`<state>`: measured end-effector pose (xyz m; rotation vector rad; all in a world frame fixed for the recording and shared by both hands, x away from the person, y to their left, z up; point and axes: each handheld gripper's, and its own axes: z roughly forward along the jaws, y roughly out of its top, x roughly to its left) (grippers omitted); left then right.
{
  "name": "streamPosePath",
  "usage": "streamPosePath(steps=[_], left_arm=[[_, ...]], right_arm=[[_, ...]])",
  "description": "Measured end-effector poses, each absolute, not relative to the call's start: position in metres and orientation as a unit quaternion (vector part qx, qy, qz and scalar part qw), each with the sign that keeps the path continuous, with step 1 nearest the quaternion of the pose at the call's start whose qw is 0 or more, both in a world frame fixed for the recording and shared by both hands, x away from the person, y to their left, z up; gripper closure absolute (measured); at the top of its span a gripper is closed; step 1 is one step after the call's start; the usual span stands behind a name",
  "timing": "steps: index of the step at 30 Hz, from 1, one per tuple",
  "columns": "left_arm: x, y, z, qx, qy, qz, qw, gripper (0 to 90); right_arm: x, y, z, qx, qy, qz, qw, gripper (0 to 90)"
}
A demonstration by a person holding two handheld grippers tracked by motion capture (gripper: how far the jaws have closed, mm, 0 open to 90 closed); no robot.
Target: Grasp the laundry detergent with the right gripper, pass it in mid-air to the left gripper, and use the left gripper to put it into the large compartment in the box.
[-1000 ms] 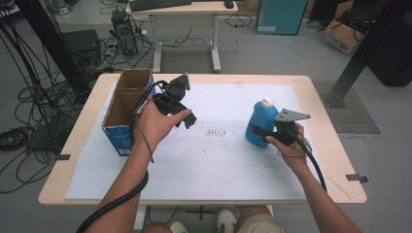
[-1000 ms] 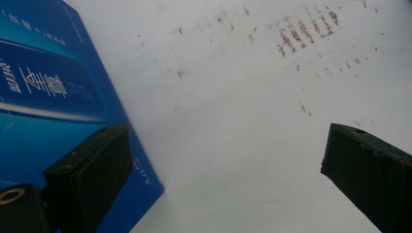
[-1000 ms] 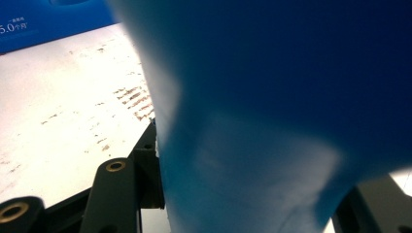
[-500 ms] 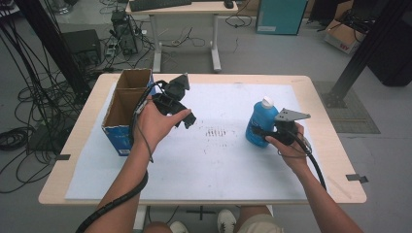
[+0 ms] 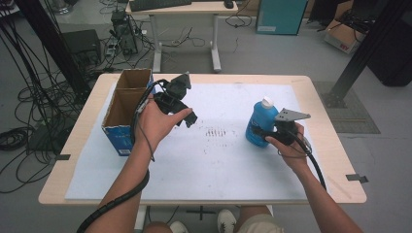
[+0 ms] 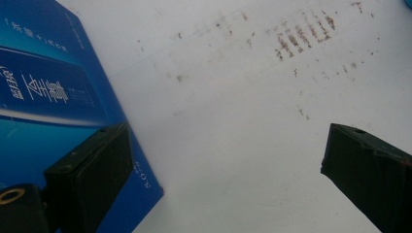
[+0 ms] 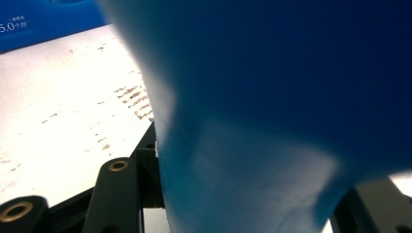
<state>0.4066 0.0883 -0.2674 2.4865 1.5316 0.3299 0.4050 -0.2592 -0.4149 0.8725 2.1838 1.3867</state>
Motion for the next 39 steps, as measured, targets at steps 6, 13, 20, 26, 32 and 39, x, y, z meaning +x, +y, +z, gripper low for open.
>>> streamPosePath(steps=[6, 13, 20, 26, 32, 39], left_arm=[[0.4067, 0.0883, -0.2667, 0.842, 0.518, 0.109, 0.1, 5.0], [0.4072, 0.0881, -0.2665, 0.843, 0.517, 0.111, 0.1, 5.0], [0.4085, 0.0898, -0.2658, 0.842, 0.518, 0.111, 0.103, 5.0], [0.4104, 0.0898, -0.2647, 0.842, 0.518, 0.11, 0.103, 5.0], [0.4118, 0.0891, -0.265, 0.842, 0.518, 0.11, 0.103, 5.0], [0.4127, 0.0908, -0.2649, 0.843, 0.517, 0.11, 0.101, 5.0]], right_arm=[[0.405, -0.2592, -0.4149, 0.313, 0.783, 0.497, 0.204, 43.7], [0.4051, -0.2593, -0.4149, 0.313, 0.783, 0.497, 0.204, 43.8], [0.4054, -0.2595, -0.4148, 0.312, 0.783, 0.497, 0.203, 44.0], [0.4052, -0.2593, -0.4149, 0.313, 0.783, 0.497, 0.204, 44.8], [0.4053, -0.2595, -0.4148, 0.312, 0.783, 0.497, 0.204, 45.2], [0.4052, -0.2594, -0.4148, 0.312, 0.783, 0.497, 0.204, 45.0]])
